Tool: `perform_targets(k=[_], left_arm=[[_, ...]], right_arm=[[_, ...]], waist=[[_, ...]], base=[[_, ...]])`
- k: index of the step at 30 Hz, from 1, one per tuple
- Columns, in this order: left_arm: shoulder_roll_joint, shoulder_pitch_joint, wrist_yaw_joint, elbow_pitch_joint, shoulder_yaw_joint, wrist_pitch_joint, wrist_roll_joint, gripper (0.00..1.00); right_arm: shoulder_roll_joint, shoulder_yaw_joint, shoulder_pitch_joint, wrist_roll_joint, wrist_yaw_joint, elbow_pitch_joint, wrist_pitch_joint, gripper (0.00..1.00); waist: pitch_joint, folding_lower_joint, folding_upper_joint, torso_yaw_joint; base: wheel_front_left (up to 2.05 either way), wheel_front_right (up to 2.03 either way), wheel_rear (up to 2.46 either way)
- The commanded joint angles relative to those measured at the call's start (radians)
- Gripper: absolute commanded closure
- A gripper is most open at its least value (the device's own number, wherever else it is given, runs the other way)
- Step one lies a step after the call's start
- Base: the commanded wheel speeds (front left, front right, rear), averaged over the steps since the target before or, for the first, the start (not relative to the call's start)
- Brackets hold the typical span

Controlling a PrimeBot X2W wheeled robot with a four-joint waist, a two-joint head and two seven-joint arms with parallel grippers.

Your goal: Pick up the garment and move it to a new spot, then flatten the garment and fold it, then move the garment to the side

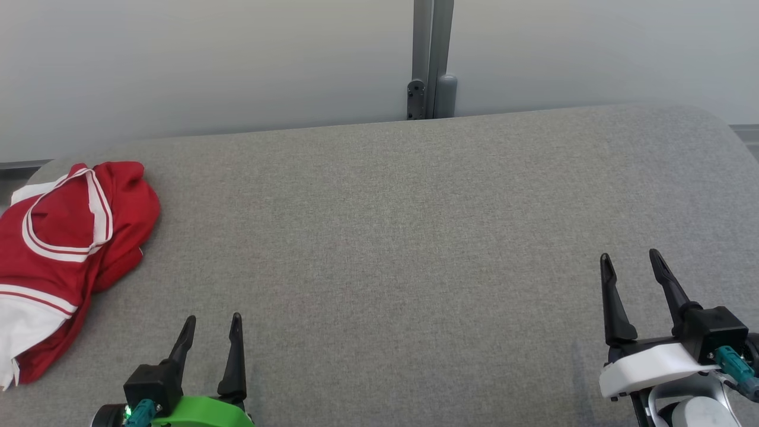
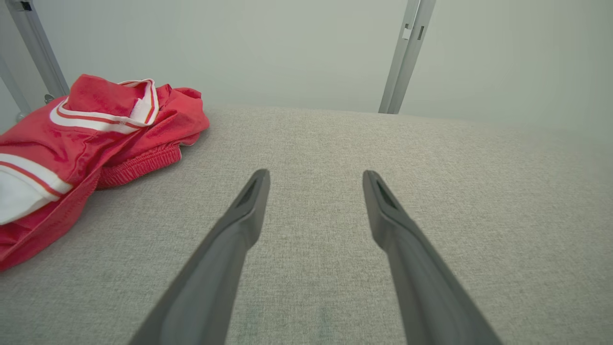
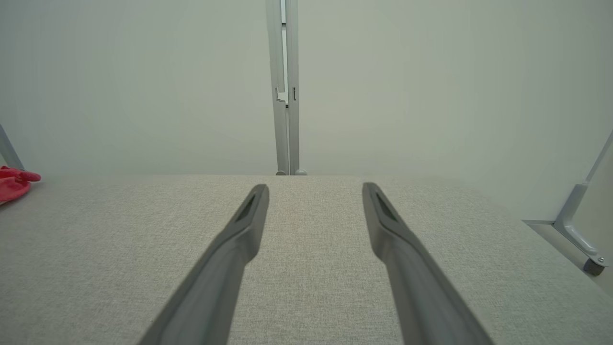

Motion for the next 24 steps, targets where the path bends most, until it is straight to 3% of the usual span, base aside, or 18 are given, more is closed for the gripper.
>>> perform_targets(k=[1, 16, 24], left_arm=[[0.008, 0.010, -0.003, 0.000, -0.002, -0.010, 0.021, 0.00], [0.008, 0.018, 0.000, 0.003, -0.012, -0.036, 0.121, 0.00], [0.008, 0.016, -0.002, 0.013, -0.003, -0.036, 0.104, 0.00]], right_arm=[[-0.002, -0.002, 0.008, -0.023, 0.000, -0.009, -0.009, 0.00], [0.000, -0.008, 0.020, -0.126, 0.000, -0.014, -0.036, 0.00], [0.003, -0.022, 0.027, -0.108, 0.000, 0.008, -0.035, 0.00]], waist=[[-0.002, 0.0000, 0.0000, 0.000], [-0.003, 0.0000, 0.0000, -0.005], [-0.006, 0.0000, 0.0000, -0.002]], base=[[0.00, 0.00, 0.00], [0.00, 0.00, 0.00], [0.00, 0.00, 0.00]])
